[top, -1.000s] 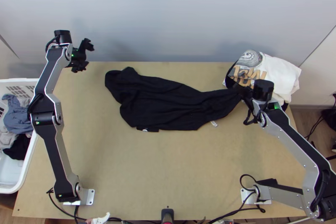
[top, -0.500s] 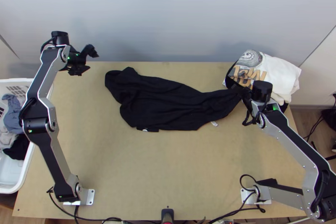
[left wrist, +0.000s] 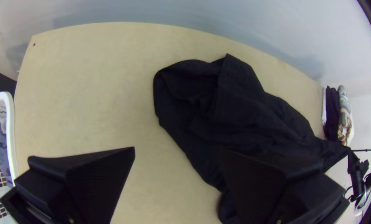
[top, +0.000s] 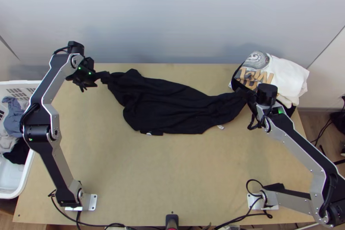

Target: Fold the t-shirt

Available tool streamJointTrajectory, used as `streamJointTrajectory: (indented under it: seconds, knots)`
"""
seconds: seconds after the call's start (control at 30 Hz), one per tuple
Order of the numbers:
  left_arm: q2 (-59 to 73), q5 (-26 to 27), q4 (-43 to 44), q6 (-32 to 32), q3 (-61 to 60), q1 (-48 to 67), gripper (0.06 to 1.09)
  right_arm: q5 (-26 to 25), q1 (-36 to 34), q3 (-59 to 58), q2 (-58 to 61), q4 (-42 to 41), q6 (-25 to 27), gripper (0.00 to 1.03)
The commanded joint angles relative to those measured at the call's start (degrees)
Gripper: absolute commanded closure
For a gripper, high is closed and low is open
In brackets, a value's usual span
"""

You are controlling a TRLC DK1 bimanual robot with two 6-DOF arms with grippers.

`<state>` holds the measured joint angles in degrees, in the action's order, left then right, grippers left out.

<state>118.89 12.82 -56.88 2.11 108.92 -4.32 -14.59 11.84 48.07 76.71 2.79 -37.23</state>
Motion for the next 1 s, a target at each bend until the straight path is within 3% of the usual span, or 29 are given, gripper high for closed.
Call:
streamJointTrajectory:
  seconds: [0.0, 0.7, 0.73, 0.87, 0.9, 0.97]
  knots:
    - [0.1, -0.1, 2.7, -3.2, -0.9, 1.9, 0.2, 0.0, 0.7, -0.2, 0.4, 0.0, -0.5, 1.0]
    - [7.9, -1.3, 12.2, 0.2, -0.6, 10.5, 0.2, 0.0, 0.5, -1.2, 0.1, 0.0, 0.2, 1.0]
    - [8.0, -2.8, 13.7, 0.2, -1.5, 10.7, 0.27, 0.0, 0.6, -1.2, 0.1, 0.0, 0.1, 1.0]
    - [7.5, -5.1, 20.6, -0.1, -4.1, 10.7, 0.97, 0.0, 0.7, -1.2, -0.3, 0.0, 0.2, 1.0]
    - [7.6, -5.2, 21.6, 0.0, -4.1, 10.5, 1.05, 0.0, 0.7, -1.2, -0.5, 0.0, 0.3, 1.0]
    - [7.7, -5.2, 22.3, 0.1, -3.7, 9.9, 1.05, 0.0, 0.7, -1.4, -0.7, 0.0, 0.3, 1.0]
